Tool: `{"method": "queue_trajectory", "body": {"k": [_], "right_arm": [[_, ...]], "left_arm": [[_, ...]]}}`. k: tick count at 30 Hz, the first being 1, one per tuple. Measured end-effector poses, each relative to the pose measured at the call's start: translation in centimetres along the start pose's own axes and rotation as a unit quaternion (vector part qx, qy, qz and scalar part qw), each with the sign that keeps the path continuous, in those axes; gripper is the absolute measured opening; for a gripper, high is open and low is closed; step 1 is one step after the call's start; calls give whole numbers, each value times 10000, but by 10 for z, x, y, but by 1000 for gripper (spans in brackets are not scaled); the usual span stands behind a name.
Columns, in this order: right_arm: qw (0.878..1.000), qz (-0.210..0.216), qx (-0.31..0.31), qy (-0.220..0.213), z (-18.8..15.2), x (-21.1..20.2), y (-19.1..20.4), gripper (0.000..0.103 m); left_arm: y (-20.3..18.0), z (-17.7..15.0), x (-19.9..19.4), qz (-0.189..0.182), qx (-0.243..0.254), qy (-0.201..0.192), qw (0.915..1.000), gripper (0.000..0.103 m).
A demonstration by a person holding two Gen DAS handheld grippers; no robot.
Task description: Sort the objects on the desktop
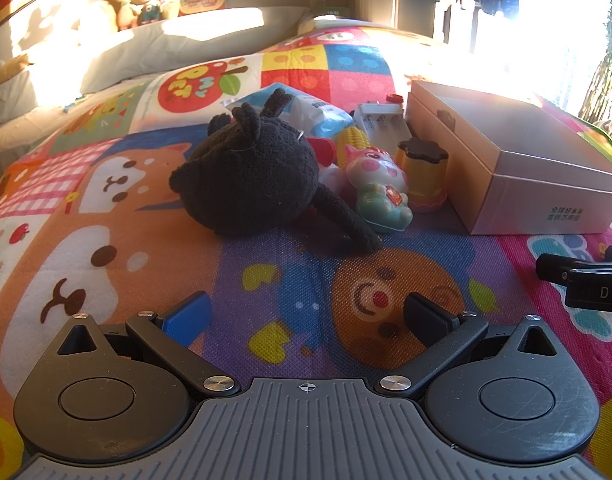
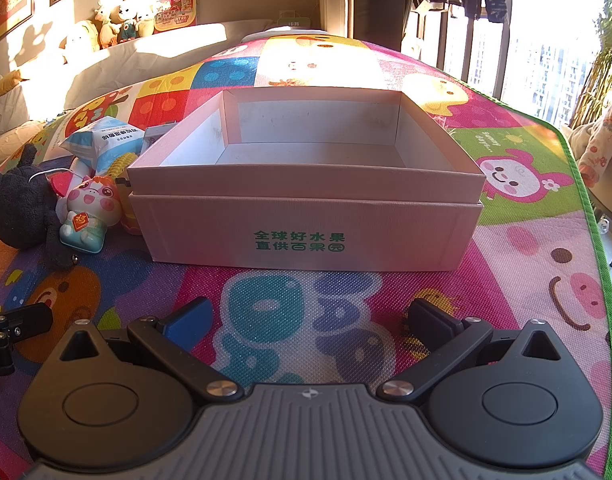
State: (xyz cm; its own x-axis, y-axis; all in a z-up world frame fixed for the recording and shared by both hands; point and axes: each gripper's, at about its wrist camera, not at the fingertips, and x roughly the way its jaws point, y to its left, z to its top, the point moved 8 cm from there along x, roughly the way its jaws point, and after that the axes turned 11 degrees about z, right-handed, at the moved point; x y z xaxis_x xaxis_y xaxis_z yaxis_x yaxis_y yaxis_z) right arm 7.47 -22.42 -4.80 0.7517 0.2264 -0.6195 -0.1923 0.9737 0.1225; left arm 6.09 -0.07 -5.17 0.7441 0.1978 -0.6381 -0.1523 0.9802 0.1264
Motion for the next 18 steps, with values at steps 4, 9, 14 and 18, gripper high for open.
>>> {"method": "queue_trajectory", "body": {"k": [4, 9, 14, 18], "right_arm": [[10000, 0, 0, 0, 0, 0, 0, 103], [10000, 2, 0, 0, 0, 0, 0, 103], [10000, 4, 0, 1, 0, 0, 0, 103], [10000, 8, 1, 5, 1, 1, -2, 103]], "left_arm": [[0, 0, 0, -2, 0, 1, 10000, 103], [0, 0, 0, -4, -3, 4, 10000, 103], [0, 0, 0, 2, 4, 11, 10000, 103], [-1, -1, -1, 0, 17, 35, 10000, 103]]}}
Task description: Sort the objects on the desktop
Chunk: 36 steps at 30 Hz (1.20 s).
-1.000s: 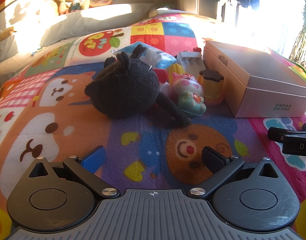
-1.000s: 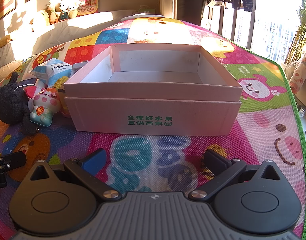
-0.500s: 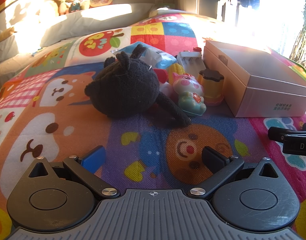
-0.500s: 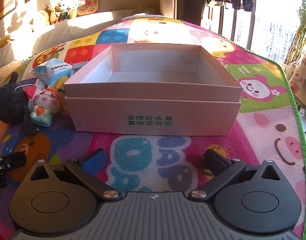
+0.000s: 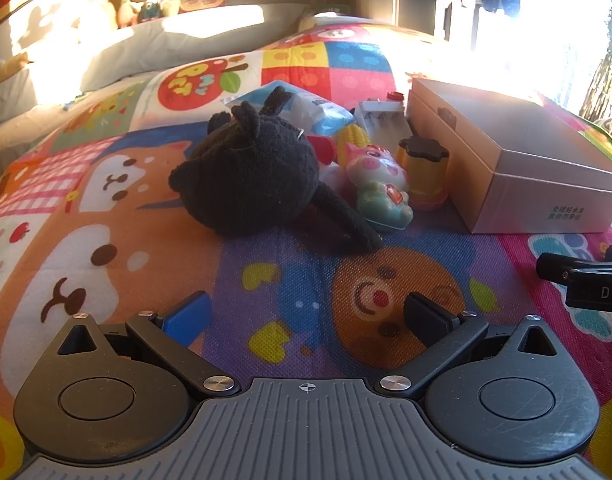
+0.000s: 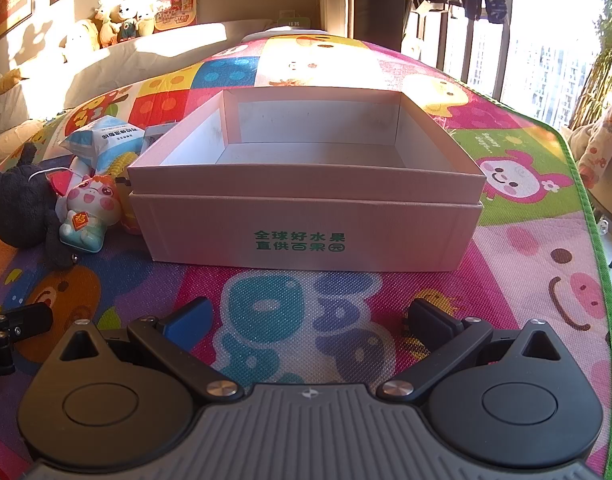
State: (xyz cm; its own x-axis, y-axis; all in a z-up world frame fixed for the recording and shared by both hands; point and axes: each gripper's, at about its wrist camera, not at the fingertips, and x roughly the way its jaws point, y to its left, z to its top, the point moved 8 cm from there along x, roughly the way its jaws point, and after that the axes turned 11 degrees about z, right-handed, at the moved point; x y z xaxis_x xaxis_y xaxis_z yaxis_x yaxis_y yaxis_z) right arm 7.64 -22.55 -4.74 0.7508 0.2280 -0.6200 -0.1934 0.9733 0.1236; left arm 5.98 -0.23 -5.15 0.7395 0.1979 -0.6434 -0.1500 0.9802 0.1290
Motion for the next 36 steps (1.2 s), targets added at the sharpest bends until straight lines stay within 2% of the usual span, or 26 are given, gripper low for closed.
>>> {"method": "queue_trajectory", "body": {"k": [9, 16, 21, 22, 24, 26, 27, 28, 30, 33, 36], "right_arm": [[10000, 2, 10, 25, -1, 1, 2, 103], [9988, -4, 67, 490, 2, -2, 2, 103], [9982, -65, 82, 597, 2, -3, 4, 103], [9978, 6, 76, 661, 3, -3, 8, 103], [9968, 456, -108, 652, 8, -6, 28, 103], [9962, 659, -532, 194, 19, -19, 58, 103], [9936, 713, -878, -44, 25, -26, 76, 99], [9883, 734, -1303, -299, 31, -33, 97, 86], [9768, 763, -1922, -554, 38, -36, 132, 69], [9687, 737, -2266, -690, 49, -21, 166, 66], [9721, 517, -2220, -547, 60, 11, 179, 66]], "left_arm": [[5, 0, 4, -24, 62, 92, 9999, 103], [10, 4, 3, -138, 39, 59, 9999, 103], [40, 21, 8, 388, 75, -97, 9992, 103], [46, 23, 10, 390, 53, -54, 9992, 103], [59, 27, 14, 415, 18, -13, 9991, 103], [76, 31, 14, 552, -94, -110, 9984, 103], [84, 33, 13, 617, -193, -165, 9978, 103], [95, 35, 11, 681, -331, -216, 9969, 103], [118, 38, 6, 776, -683, -285, 9942, 103], [145, 36, -1, 741, -1151, -330, 9900, 103], [156, 32, -10, 614, -1317, -373, 9887, 103]]}}
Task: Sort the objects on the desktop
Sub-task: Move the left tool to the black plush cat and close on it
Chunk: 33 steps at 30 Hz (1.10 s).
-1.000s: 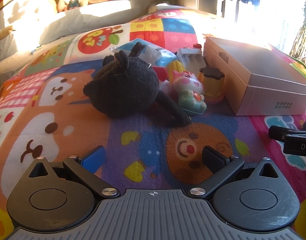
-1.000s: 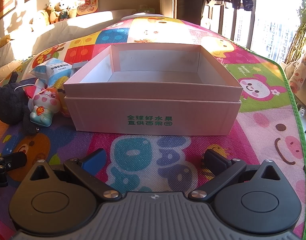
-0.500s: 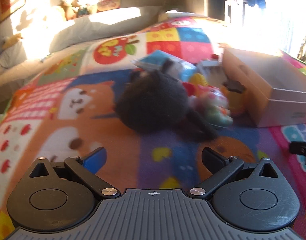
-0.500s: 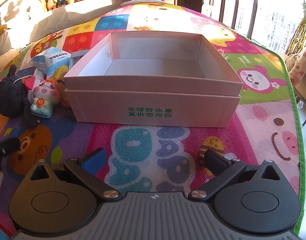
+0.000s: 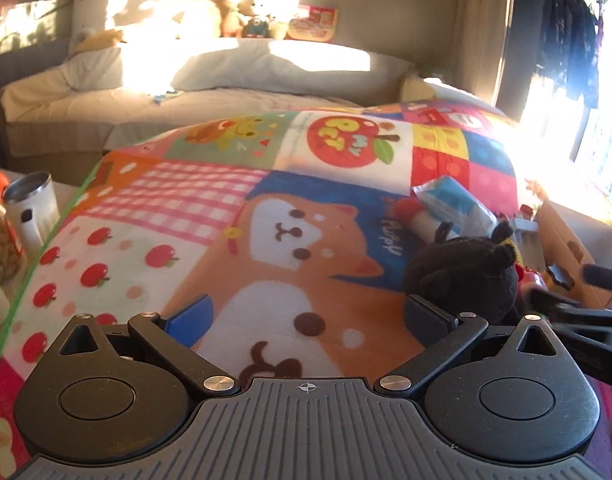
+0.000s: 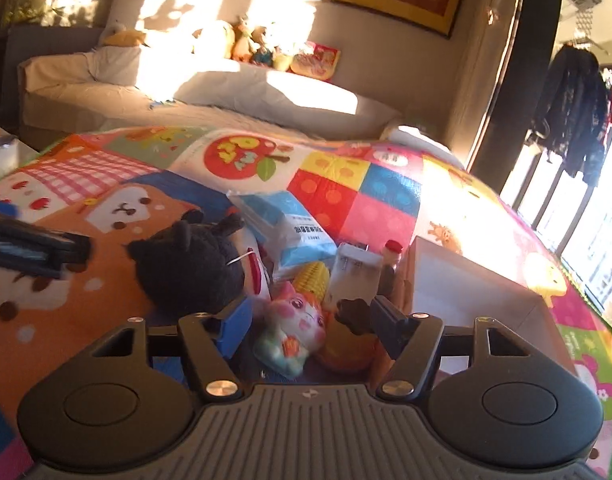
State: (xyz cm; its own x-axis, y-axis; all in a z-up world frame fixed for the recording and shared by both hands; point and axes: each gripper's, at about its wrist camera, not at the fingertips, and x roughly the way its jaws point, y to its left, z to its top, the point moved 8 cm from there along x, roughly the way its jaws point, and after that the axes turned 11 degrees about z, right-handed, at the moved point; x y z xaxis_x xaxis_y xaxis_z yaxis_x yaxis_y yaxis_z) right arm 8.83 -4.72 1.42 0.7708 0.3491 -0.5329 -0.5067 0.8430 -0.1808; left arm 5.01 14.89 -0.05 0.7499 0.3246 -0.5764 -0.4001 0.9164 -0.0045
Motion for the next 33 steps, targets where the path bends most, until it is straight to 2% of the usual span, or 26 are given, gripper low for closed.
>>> {"method": "queue_trajectory", "body": {"k": [2, 5, 6, 12, 14, 17, 19, 20, 21, 22, 24, 26, 30, 33], "right_arm": [[9994, -35, 154, 315, -2, 25, -2, 66], [9986, -252, 89, 463, -9, 42, -2, 56], [9981, -78, 131, 594, -14, 41, 2, 38], [9964, 557, 225, 596, -41, -11, 2, 38], [9959, 592, 338, 601, -55, -37, -10, 38], [9979, 105, 398, 506, -75, -73, -44, 38], [9967, -380, 486, 521, -88, -88, -70, 40], [9954, -461, 651, 527, -94, -93, -82, 40], [9937, -479, 882, 489, -100, -97, -92, 50], [9912, -526, 1138, 429, -106, -102, -102, 66], [9866, -697, 1460, 199, -114, -109, -115, 83], [9828, -817, 1656, 21, -121, -113, -121, 86], [9754, -825, 2036, -183, -133, -115, -132, 100], [9731, -746, 2174, -140, -138, -112, -135, 100]], "left_arm": [[2, -2, -4, -83, -24, -28, 10000, 103], [-1, -3, -8, -198, -53, -48, 9998, 103], [-3, -4, -8, -233, -41, -46, 9997, 103], [-36, -12, -13, -597, 283, 13, 9978, 103], [-51, -15, -16, -733, 475, -16, 9962, 103], [-78, -11, -20, -979, 773, -165, 9921, 103], [-97, 4, -22, -1133, 891, -394, 9888, 103], [-105, 14, -21, -1169, 934, -522, 9874, 103], [-113, 22, -20, -1193, 1002, -630, 9858, 103], [-122, 29, -15, -1217, 1118, -644, 9841, 103], [-134, 33, 1, -1086, 1348, -461, 9838, 103], [-139, 33, 19, -910, 1445, -280, 9849, 103], [-139, 21, 39, -873, 1488, -1, 9850, 103], [-137, 17, 40, -831, 1542, 4, 9845, 98]]}}
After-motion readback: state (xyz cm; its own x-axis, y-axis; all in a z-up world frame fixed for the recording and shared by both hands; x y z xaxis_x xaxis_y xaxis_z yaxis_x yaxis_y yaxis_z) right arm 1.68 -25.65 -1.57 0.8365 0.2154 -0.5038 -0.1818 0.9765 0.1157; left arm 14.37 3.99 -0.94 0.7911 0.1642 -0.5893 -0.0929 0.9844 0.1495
